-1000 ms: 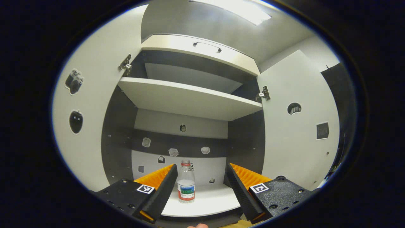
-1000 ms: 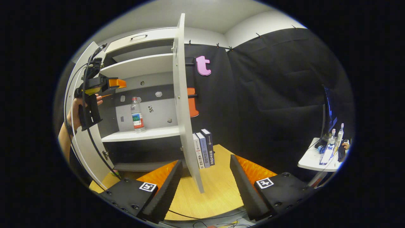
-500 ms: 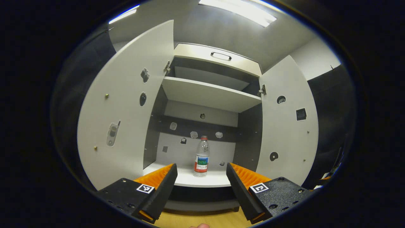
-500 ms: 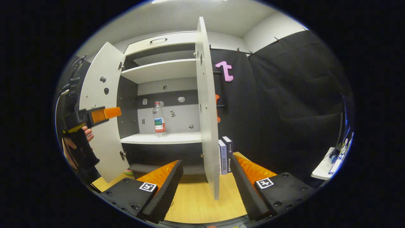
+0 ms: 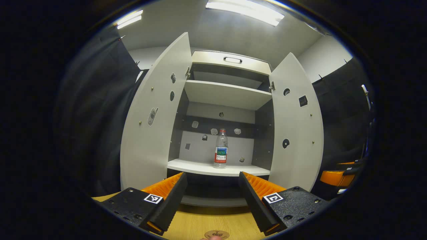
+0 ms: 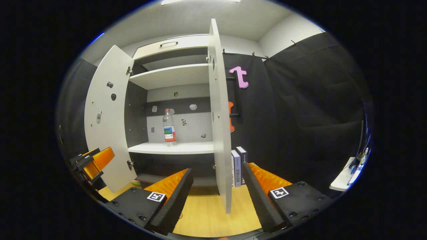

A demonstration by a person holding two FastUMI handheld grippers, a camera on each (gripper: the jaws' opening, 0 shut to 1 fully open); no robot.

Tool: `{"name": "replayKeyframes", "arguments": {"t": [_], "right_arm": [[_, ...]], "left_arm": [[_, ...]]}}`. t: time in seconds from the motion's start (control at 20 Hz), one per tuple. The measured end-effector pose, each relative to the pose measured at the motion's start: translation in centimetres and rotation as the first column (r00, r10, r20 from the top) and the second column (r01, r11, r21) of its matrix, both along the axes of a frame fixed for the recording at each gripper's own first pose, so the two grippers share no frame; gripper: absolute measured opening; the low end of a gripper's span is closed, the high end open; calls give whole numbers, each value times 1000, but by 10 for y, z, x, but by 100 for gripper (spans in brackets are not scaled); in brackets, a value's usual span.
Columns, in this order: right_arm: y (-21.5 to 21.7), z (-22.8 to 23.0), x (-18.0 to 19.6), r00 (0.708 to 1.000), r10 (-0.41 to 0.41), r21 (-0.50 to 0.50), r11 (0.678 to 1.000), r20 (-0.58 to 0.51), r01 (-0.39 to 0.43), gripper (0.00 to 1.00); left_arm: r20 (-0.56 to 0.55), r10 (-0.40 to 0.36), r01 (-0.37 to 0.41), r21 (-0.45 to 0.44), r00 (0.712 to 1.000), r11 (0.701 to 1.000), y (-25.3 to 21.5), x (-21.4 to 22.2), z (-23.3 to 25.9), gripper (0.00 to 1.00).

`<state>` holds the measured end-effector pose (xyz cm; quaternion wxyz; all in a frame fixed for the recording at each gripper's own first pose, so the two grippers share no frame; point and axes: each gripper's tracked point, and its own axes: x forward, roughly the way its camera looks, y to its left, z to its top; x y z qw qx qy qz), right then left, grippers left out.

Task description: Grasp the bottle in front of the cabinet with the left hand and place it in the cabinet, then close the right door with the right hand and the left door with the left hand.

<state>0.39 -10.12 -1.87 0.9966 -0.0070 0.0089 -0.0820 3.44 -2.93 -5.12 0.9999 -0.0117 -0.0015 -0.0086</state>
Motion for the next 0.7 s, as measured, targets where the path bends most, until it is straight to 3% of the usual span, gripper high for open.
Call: {"name": "replayKeyframes", "arguments": {"t": [0.15,0.35,0.7], "right_arm": [[-37,43,7,998,-43,-6,999,51,44,98],[-107,101,12,981,-157,-46,986,112,162,97],[-122,128,72,988,-124,-61,990,96,130,98]], "left_arm": [[-18,-32,32,-36,999,999,-8,4,-4,94],[-52,-23,20,-55,998,998,1,4,-14,94],[-63,15,-17,-26,998,1000,25,5,-11,94]]}}
